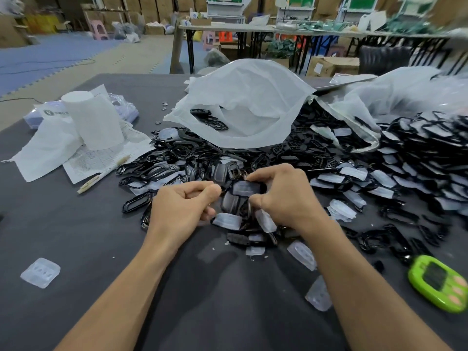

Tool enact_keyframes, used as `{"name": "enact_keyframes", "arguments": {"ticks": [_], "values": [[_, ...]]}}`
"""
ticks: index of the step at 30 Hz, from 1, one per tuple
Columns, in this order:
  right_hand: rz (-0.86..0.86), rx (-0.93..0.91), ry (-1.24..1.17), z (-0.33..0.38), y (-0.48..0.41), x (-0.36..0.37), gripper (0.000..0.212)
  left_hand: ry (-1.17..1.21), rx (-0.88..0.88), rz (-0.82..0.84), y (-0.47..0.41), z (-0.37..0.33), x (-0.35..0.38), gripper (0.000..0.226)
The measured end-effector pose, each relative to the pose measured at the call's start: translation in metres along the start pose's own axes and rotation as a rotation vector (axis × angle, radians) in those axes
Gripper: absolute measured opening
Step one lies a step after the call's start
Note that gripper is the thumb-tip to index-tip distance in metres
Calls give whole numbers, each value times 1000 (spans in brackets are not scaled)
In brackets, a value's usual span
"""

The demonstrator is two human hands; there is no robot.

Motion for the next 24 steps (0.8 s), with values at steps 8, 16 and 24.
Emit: {"name": "enact_keyframes", "arguments": {"ticks": [8, 16, 24], "values": [[-193, 351, 318, -79, -38, -110, 57, -412, 183, 18, 6, -18, 5, 14], [-36, 127, 112, -30, -27, -24, 27, -575, 234, 181, 10, -16, 24, 43], [31, 165, 274, -16, -36, 37, 27, -678, 207, 224, 5, -3, 19, 40]]}}
Point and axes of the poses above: each hand's wrist, its own y-axis away from the middle knuckle, its own x-axis out of the palm, z = x × y, the point moved 8 cm from there along -y, towards the middle knuckle, and after that the axes turned 13 degrees about x, right-handed, at the moved point
